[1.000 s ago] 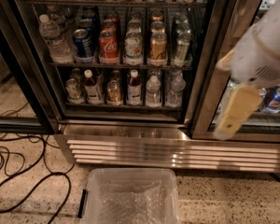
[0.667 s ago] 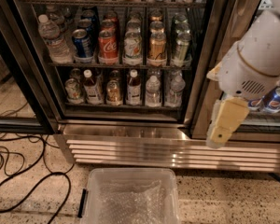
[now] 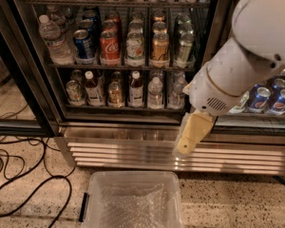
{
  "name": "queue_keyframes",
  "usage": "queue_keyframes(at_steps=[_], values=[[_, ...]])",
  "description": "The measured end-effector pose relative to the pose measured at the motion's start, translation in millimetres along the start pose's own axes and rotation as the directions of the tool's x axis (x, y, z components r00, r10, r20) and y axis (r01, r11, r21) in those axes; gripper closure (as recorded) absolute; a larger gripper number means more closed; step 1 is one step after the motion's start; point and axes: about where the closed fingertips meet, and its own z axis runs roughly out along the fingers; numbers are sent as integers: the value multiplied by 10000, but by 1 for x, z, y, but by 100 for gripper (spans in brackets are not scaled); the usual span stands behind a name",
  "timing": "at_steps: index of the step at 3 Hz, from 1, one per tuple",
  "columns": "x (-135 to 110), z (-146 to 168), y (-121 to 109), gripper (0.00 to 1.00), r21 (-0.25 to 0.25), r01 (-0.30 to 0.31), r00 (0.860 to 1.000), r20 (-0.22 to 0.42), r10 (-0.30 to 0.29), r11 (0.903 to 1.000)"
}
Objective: Pick pepsi can from middle shelf of fridge
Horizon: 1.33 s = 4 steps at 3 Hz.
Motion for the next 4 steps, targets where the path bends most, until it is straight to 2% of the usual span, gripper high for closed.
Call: queue_keyframes(at_steps=[1, 2, 3, 4], values=[[-24, 28, -7, 0, 24, -317, 9969, 716, 314, 9995], [-39, 55, -6, 0, -721, -730, 9903, 1133, 809, 9947], [-40, 58, -6, 0, -819, -777, 9895, 1156, 870, 9936], [-51, 77, -7, 0, -699, -889, 9829, 1554, 988, 9936]])
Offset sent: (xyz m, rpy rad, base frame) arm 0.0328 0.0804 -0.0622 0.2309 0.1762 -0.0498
